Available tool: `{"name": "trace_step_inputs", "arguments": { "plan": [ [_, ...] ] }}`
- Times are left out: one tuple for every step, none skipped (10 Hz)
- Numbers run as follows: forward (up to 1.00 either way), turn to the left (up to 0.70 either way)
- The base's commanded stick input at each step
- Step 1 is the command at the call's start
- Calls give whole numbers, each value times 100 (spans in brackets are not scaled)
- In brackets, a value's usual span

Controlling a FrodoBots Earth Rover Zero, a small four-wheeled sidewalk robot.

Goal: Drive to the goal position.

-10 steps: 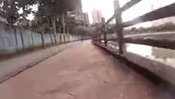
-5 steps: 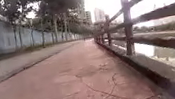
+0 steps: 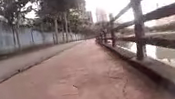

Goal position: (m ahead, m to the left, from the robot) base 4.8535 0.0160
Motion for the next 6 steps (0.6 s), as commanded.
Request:
{"name": "trace_step_inputs", "arguments": {
  "plan": [
    [70,0],
    [70,0],
    [70,0],
    [70,0],
    [69,0],
    [67,0]
  ]
}}
